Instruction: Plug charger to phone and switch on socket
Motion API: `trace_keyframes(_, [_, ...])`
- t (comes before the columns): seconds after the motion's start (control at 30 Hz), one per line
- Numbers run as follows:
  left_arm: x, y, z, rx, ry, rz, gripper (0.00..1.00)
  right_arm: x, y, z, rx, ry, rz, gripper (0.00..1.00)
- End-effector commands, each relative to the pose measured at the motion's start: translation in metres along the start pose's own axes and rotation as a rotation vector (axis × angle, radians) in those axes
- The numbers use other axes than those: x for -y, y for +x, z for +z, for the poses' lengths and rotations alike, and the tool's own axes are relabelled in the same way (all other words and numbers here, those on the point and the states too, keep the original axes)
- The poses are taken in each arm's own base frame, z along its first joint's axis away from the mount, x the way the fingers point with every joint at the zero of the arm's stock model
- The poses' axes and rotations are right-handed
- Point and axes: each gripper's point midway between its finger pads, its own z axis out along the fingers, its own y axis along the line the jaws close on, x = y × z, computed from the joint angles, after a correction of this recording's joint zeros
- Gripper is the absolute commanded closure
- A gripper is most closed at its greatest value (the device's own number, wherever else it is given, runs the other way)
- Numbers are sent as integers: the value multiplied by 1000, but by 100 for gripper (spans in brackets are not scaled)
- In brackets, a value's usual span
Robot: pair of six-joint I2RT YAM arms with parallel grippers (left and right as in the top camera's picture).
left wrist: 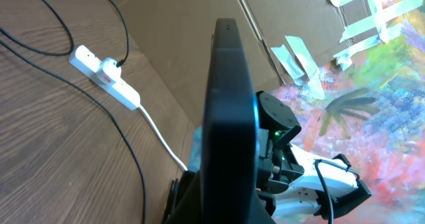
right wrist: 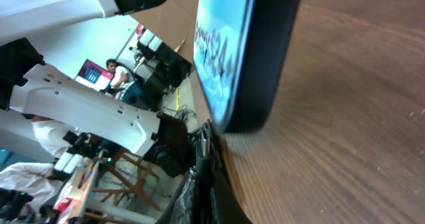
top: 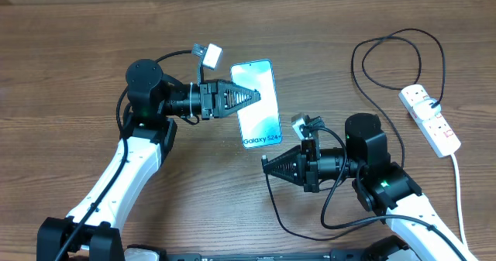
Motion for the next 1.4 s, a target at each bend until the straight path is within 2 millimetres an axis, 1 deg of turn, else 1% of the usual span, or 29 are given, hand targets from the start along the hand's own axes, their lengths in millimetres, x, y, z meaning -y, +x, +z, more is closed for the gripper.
trace_keyframes(0.0, [4,3,1,-27,15,18,96,-7,-16,0,32,2,-58,96])
trace_keyframes(0.13, [3,3,1,-27,13,11,96,-4,-22,-1,57,24,-61,96])
trace_keyframes(0.5, [3,3,1,-28,14,12,96,1,-27,-1,79,55,-72,96])
trace_keyframes(0.9, [3,2,1,-23,11,38,96,-6,-22,0,55,14,-44,96])
trace_keyframes(1.07, [2,1,1,-18,8,38,96,-4,-18,0,42,16,-19,96])
trace_keyframes(1.37, [2,1,1,-13,5,48,96,-4,-19,0,45,15,-24,96])
